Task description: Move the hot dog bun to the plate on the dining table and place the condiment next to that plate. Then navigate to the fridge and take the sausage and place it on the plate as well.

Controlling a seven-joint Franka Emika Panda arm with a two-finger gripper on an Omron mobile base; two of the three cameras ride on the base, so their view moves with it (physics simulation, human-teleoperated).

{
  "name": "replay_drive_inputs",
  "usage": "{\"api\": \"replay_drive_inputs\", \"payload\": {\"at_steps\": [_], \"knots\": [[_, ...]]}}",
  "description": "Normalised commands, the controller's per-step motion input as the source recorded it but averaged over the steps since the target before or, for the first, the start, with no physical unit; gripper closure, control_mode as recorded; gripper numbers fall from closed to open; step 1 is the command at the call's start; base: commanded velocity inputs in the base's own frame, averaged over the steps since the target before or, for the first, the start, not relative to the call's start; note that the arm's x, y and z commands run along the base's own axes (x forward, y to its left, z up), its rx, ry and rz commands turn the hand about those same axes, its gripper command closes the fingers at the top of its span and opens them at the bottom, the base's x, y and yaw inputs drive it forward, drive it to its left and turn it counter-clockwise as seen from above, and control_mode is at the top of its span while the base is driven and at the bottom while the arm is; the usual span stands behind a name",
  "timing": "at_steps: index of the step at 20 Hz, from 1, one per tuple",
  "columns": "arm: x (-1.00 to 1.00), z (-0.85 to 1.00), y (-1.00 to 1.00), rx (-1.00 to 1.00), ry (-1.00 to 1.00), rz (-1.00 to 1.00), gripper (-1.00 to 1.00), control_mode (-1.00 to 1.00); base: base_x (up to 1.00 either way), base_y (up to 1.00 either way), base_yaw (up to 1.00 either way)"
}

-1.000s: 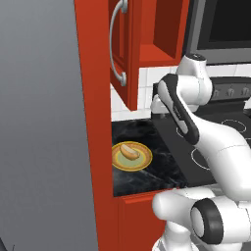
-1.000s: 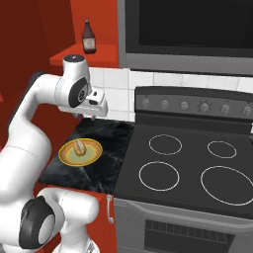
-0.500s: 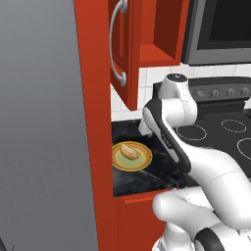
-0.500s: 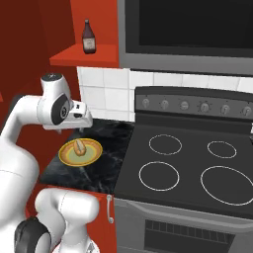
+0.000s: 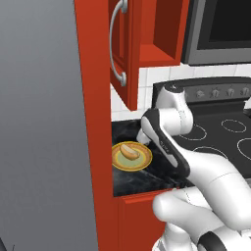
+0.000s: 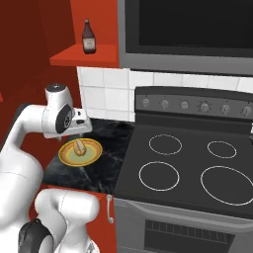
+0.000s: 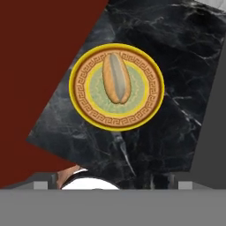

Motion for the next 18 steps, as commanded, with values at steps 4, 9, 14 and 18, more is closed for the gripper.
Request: {"api": "replay_drive_inputs", "payload": {"at_steps": [4,9,14,18], "knots": [[0.20,-0.32,0.07,0.00,0.00,0.10,-1.00,-1.00,0.00,0.00,0.00],[0.22,-0.40,0.07,0.00,0.00,0.04,-1.00,-1.00,0.00,0.00,0.00],[0.28,-0.29,0.07,0.00,0.04,0.00,-1.00,-1.00,0.00,0.00,0.00],[0.31,-0.23,0.09,0.00,0.05,0.00,-1.00,-1.00,0.00,0.00,0.00]]}}
